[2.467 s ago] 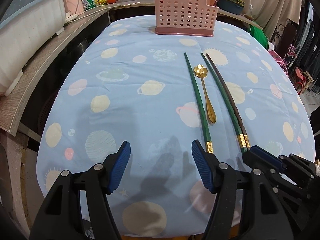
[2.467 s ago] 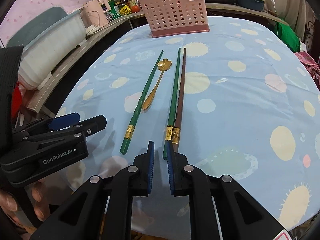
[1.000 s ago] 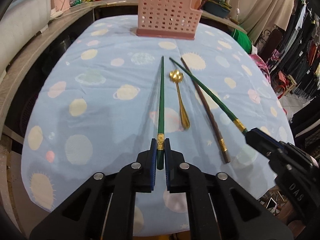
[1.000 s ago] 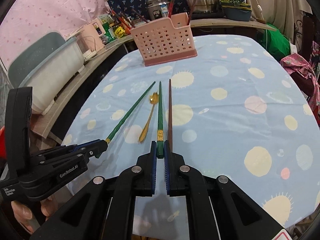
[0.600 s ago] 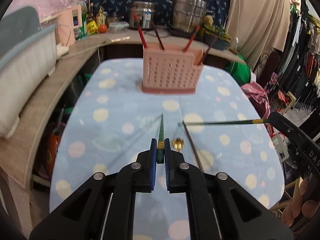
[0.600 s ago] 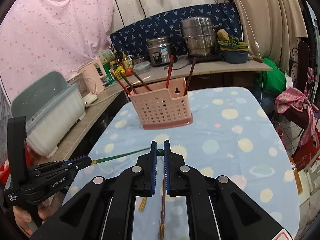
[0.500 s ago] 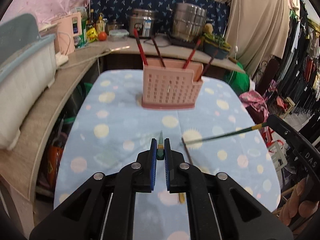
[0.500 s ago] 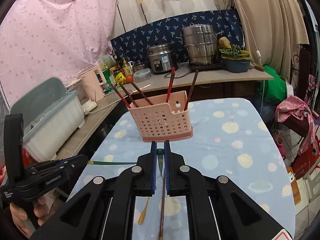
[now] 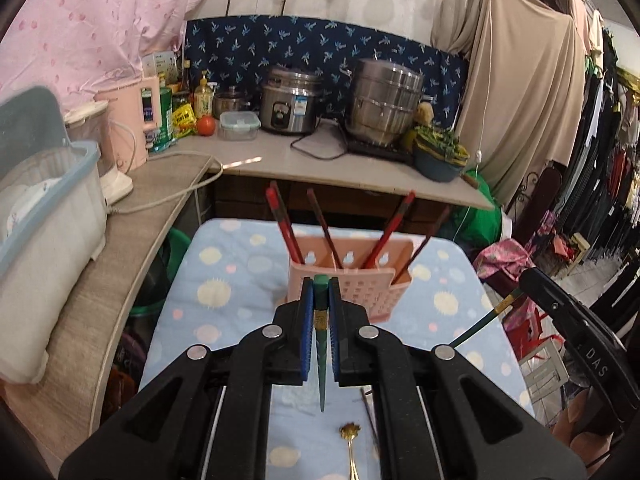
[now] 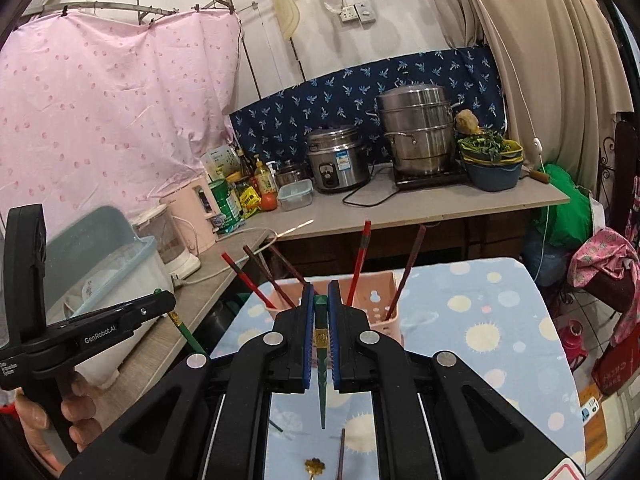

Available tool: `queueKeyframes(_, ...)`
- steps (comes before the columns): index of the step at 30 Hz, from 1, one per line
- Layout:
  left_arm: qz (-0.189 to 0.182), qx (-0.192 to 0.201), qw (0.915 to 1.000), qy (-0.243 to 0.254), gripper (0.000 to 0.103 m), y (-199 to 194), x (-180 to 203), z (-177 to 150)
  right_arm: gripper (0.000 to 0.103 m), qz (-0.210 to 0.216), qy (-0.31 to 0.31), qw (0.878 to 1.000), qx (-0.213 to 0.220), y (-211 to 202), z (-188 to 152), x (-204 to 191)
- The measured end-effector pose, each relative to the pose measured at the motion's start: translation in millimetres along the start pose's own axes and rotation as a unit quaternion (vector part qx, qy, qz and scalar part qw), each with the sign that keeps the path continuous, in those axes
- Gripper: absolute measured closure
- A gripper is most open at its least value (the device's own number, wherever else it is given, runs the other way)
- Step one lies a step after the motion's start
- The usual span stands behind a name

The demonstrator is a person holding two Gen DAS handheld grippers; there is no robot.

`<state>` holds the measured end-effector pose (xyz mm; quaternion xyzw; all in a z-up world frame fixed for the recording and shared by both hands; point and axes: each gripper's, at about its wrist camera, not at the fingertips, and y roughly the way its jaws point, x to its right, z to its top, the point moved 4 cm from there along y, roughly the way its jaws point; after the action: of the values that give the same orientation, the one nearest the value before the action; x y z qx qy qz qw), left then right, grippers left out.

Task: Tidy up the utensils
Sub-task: 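Lift both green chopsticks and carry them over the pink holder, then lower the green chopsticks into the holder and open both grippers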

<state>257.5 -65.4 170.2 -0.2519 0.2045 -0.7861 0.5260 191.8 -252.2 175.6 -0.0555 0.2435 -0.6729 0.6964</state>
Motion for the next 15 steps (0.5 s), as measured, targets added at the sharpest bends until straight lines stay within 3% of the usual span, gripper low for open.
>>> queueKeyframes(8,-0.010,0.072,0.9972,-0.014,0.096,-20,4,68,0.096,0.008,-0.003,0.998,0.068,3,69,-7)
queueKeyframes(15,-0.002,0.125,0.9918,-0.028,0.096,-21,2,115,0.096,0.004,0.002,0.995,0.100,25,112,-4)
